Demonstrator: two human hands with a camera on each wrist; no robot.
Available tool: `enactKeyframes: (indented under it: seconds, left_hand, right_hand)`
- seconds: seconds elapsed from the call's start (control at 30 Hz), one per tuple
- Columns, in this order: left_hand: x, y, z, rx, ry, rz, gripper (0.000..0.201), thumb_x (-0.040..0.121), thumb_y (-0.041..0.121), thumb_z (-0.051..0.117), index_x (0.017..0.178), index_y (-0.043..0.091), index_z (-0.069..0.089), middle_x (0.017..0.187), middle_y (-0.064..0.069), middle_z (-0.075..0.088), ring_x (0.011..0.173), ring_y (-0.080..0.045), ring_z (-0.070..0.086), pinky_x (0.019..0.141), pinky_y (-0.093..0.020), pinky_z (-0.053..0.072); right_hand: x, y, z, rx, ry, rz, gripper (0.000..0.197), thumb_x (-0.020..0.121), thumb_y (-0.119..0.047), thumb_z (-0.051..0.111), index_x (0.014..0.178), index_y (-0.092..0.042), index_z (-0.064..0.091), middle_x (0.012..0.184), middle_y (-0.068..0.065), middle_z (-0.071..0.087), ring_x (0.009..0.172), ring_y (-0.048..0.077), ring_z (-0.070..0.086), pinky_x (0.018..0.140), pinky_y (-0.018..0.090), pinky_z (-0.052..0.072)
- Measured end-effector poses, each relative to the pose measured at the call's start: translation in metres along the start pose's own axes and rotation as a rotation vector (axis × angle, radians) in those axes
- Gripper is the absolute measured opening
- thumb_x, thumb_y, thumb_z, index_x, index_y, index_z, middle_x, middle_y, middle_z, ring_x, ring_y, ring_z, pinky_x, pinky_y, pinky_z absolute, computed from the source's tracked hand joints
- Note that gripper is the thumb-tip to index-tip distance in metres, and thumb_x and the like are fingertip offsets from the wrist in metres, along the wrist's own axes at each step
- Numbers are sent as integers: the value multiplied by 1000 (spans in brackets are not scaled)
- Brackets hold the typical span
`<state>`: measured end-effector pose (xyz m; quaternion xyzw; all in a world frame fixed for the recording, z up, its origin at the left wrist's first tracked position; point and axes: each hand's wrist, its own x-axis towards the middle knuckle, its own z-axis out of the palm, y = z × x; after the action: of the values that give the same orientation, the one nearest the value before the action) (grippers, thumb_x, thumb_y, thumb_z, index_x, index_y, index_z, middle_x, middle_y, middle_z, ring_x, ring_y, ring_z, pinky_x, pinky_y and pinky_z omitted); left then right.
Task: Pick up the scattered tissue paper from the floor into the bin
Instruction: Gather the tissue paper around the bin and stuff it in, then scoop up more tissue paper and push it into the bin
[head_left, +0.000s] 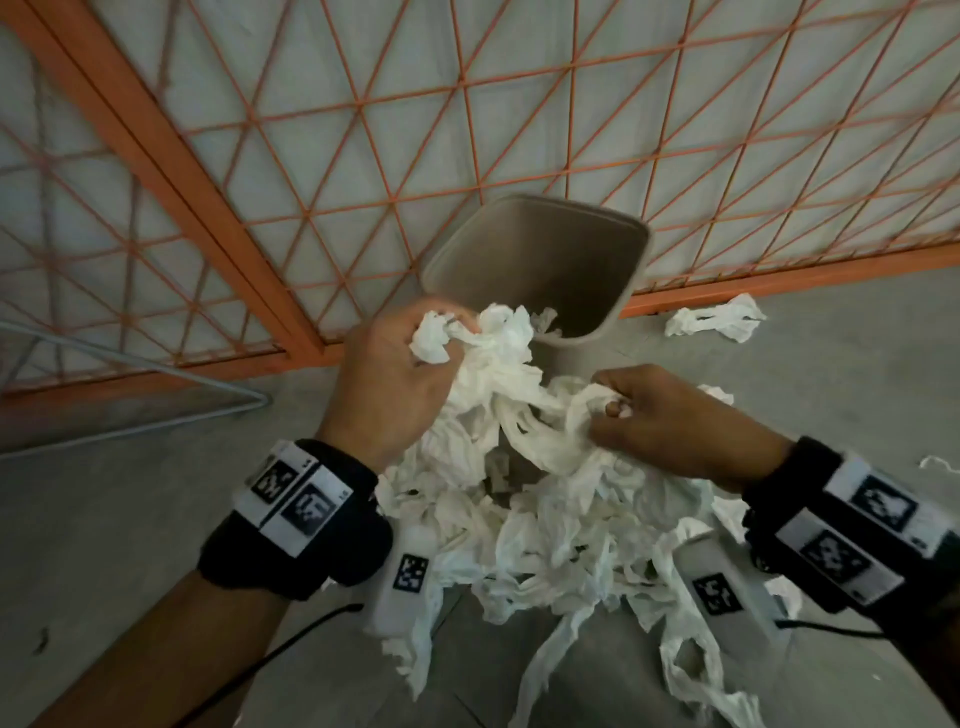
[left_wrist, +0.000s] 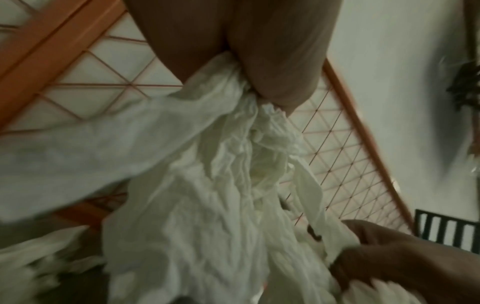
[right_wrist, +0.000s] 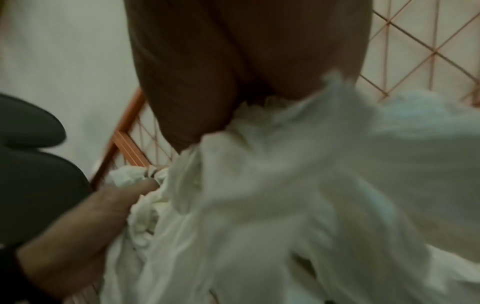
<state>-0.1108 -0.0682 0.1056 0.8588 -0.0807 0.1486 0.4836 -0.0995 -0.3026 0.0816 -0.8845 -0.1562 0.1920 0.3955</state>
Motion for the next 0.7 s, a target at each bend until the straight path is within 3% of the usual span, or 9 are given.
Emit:
enactKeyframes:
  seconds: [0.03, 0.1, 0.17, 0.23, 0.3, 0.4, 0.5, 0.6, 0.7]
  left_hand:
    - [7, 9, 0, -31, 24, 23, 26, 79, 5, 55, 81, 27, 68, 78, 14, 69, 74, -1, 62, 68, -19, 48]
    - [23, 27, 0, -87, 81, 49, 24, 78, 8, 53, 76, 29, 66, 68, 17, 64, 65, 2, 58, 62, -21, 44]
    - [42, 45, 0, -95, 128, 96, 19, 77, 12, 51, 77, 25, 66, 73, 13, 66, 70, -4, 61, 64, -26, 48]
    - [60, 62, 1, -95, 130, 109, 15, 80, 13, 52, 82, 21, 65, 78, 10, 66, 78, -9, 62, 72, -29, 50]
    - [77, 74, 2, -119, 82, 77, 9, 82, 17, 54, 82, 23, 60, 74, 13, 60, 73, -6, 58, 69, -26, 46]
    - [99, 83, 6, -176, -70, 59, 16, 70, 16, 52, 80, 28, 50, 78, 10, 52, 71, -9, 48, 67, -29, 39]
    - [117, 77, 13, -126, -115, 65, 32, 60, 13, 50, 84, 33, 45, 96, 0, 49, 84, -14, 48, 72, -33, 41]
    - [129, 59, 26, 54, -106, 99, 41, 68, 6, 55, 102, 26, 43, 115, -9, 43, 103, -19, 47, 86, -28, 43]
    - [130, 36, 41, 241, -157, 99, 50, 73, 0, 60, 117, 14, 42, 117, -5, 35, 102, -16, 43, 79, -16, 40]
  right_hand:
    - [0, -11, -9, 58, 52, -49, 7, 77, -19, 60, 72, -14, 59, 69, 1, 61, 64, 10, 54, 64, 34, 47]
    - [5, -29, -26, 190, 170, -140, 19, 73, -18, 57, 80, 0, 55, 69, 8, 55, 63, 12, 50, 58, 33, 44]
    - [16, -46, -43, 337, 265, -193, 19, 73, -10, 58, 82, 4, 50, 69, 5, 50, 60, 10, 47, 53, 27, 41]
    - [30, -62, -58, 441, 333, -245, 11, 78, 3, 59, 76, -2, 49, 67, 2, 50, 55, 5, 48, 49, 19, 42]
    - [45, -76, -70, 505, 390, -282, 22, 80, 9, 55, 77, -12, 50, 67, -1, 52, 54, 2, 50, 48, 18, 44]
    - [69, -87, -79, 676, 404, -293, 26, 81, 8, 51, 106, 2, 57, 96, 18, 66, 82, 23, 67, 69, 35, 58]
    - [93, -89, -84, 786, 450, -261, 35, 84, 7, 47, 119, 7, 54, 118, 34, 61, 104, 43, 64, 83, 53, 55]
    - [111, -78, -81, 809, 467, -185, 33, 86, -4, 54, 117, 7, 55, 118, 36, 59, 102, 43, 65, 85, 57, 52]
    - [122, -51, -73, 666, 523, -159, 36, 77, -4, 59, 111, 7, 57, 103, 27, 65, 90, 31, 64, 81, 49, 55]
